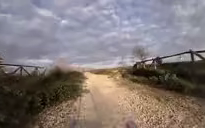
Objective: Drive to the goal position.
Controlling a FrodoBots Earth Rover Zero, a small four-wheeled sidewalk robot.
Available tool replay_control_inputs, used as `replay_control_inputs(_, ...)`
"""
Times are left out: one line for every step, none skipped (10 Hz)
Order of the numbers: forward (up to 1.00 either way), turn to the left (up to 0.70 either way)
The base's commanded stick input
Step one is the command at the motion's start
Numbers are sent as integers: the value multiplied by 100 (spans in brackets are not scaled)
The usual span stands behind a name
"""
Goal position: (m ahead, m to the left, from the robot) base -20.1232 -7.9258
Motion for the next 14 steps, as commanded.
replay_control_inputs(50,0)
replay_control_inputs(50,0)
replay_control_inputs(50,0)
replay_control_inputs(50,0)
replay_control_inputs(50,0)
replay_control_inputs(50,0)
replay_control_inputs(50,0)
replay_control_inputs(50,0)
replay_control_inputs(50,0)
replay_control_inputs(50,0)
replay_control_inputs(50,0)
replay_control_inputs(50,0)
replay_control_inputs(50,0)
replay_control_inputs(50,0)
